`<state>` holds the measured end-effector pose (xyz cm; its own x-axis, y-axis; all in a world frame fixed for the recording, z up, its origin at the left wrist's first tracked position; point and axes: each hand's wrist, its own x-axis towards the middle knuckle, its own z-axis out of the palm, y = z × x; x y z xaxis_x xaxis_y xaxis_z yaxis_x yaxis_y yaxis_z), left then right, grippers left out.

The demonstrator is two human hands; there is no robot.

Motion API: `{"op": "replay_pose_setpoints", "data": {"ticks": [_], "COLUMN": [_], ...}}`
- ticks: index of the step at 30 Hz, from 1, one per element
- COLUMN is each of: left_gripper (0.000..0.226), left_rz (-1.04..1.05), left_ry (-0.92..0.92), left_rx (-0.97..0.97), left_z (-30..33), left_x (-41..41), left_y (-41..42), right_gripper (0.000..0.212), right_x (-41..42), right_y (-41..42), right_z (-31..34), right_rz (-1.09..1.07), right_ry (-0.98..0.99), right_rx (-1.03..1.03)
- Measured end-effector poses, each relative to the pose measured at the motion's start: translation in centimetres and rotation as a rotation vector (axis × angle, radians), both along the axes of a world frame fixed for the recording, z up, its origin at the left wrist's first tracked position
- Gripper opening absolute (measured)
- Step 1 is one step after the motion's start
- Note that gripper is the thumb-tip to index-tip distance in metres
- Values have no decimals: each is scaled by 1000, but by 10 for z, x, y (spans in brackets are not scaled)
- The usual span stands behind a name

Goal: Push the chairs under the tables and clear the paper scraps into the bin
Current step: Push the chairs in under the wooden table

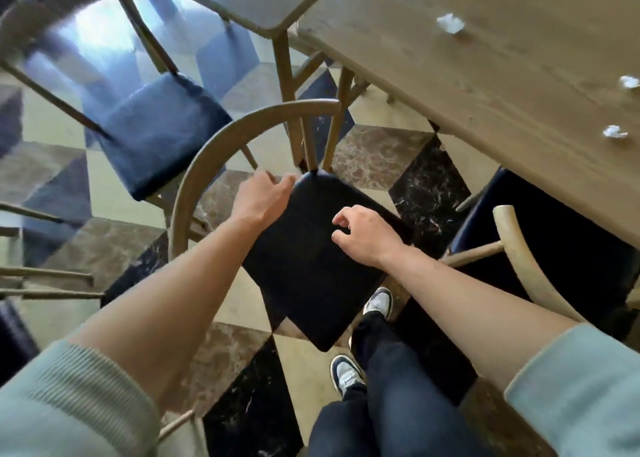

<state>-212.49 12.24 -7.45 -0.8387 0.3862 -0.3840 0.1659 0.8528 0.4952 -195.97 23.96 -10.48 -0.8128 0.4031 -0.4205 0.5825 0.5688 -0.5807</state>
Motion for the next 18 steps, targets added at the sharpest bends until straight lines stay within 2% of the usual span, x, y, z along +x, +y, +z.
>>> {"op": "replay_pose_setpoints", "data": {"ticks": [2,5,8,10,14,16,18], "left_gripper": [41,35,39,47,63,54,36], "left_rz": [-5,49,34,-10,-220,-316,-412], "left_ry": [128,295,293,276,182,138,140], "left_rx": [-13,-81,-184,-209,-205,-170,-165], "left_z": [8,21,18,10,-28,-46,-57], "left_x": [-29,-78,-122,-142,-178,-191,-209], "left_y": [-3,-10,-9,-3,17,30,41], "right_gripper": [33,36,41,55,71,72,67], "right_x": [-34,-88,-128,-149,-196,-214,-235], "right_y": [-6,-21,-45,-62,-92,-103,-118], "right_z": [-1,-6,-15,-21,-39,-44,-50], "right_rz": [12,65,119,108,25,-61,-185], "right_ry": [16,9,-13,-49,-90,-99,-102], "right_rx": [-39,-150,-264,-364,-514,-569,-618]}}
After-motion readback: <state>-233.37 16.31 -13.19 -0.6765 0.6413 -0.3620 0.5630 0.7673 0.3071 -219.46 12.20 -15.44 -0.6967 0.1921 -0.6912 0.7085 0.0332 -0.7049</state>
